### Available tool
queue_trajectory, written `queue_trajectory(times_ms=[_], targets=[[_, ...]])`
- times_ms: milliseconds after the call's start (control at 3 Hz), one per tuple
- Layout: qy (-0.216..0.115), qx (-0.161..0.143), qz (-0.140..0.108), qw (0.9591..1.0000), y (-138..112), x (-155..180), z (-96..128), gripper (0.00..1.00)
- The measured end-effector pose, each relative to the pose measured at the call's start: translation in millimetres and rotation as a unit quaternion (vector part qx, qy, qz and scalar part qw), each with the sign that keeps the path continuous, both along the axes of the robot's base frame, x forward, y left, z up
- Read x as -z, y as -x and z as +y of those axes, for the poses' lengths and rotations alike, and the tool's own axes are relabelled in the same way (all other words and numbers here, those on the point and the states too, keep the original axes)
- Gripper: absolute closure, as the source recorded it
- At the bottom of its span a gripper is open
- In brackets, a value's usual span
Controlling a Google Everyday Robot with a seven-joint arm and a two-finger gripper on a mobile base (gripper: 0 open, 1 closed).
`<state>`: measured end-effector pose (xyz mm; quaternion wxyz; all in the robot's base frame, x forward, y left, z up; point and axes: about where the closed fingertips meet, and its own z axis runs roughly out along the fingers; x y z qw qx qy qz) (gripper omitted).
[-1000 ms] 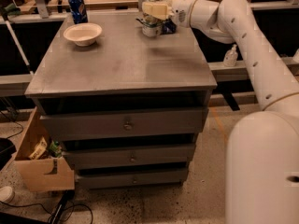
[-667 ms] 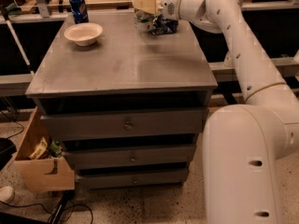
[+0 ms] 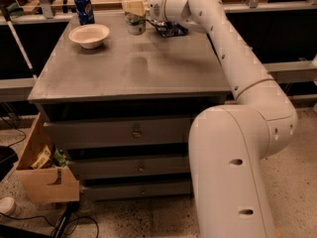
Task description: Move 7up can near paper bowl
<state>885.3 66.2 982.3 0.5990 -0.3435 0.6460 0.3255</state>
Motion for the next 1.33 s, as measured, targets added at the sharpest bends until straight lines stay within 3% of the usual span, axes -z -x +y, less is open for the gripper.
queue_trajectory(times_ms=[333,1333], targets=[[0.014,0.014,0.005,0.9998,-20,23,21,1.00],[0.018,0.051,-0.010,0.9985,-56,53,26,1.00]])
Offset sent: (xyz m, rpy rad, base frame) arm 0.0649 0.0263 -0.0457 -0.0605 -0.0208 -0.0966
